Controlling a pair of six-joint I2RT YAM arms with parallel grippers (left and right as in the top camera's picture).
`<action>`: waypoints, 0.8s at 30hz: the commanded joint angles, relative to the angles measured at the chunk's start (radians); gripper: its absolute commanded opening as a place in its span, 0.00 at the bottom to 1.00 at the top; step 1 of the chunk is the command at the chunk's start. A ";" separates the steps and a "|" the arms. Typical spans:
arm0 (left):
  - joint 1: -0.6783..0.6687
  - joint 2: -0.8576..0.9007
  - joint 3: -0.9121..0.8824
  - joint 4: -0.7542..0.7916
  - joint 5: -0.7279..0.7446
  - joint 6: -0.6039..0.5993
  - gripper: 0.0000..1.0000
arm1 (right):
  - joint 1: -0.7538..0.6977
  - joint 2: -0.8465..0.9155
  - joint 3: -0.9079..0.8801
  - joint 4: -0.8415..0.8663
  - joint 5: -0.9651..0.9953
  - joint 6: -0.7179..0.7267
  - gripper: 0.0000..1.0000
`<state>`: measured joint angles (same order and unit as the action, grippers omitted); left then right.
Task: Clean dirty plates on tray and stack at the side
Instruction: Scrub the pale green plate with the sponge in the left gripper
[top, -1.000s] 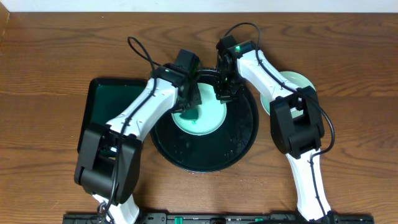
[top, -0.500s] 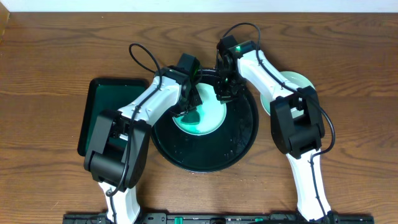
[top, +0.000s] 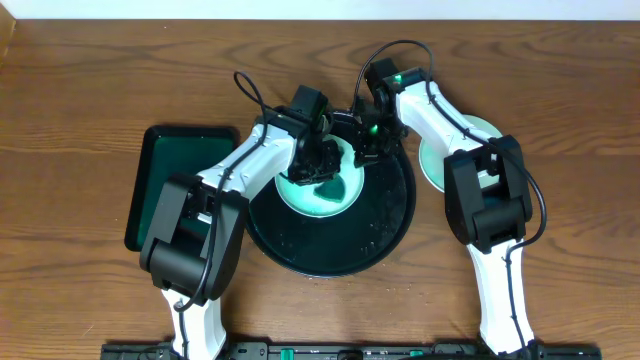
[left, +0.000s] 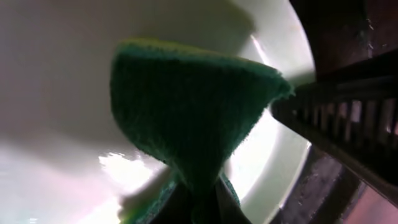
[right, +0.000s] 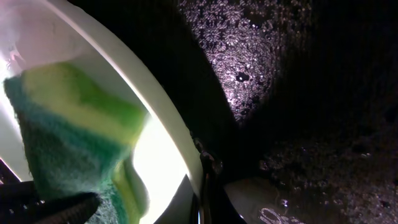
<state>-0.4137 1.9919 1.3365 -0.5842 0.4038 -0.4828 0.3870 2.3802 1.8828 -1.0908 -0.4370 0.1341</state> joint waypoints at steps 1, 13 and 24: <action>0.023 0.014 0.019 -0.004 -0.225 -0.052 0.07 | 0.030 0.044 -0.041 -0.005 -0.065 -0.009 0.01; 0.049 0.013 0.062 -0.267 -0.472 -0.063 0.07 | 0.031 0.044 -0.041 -0.004 -0.061 -0.009 0.01; -0.038 0.014 0.062 -0.261 -0.019 0.300 0.07 | 0.032 0.044 -0.041 -0.003 -0.062 -0.008 0.01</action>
<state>-0.4164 1.9919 1.3994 -0.8413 0.2394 -0.3321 0.3893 2.3802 1.8744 -1.0828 -0.4751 0.1287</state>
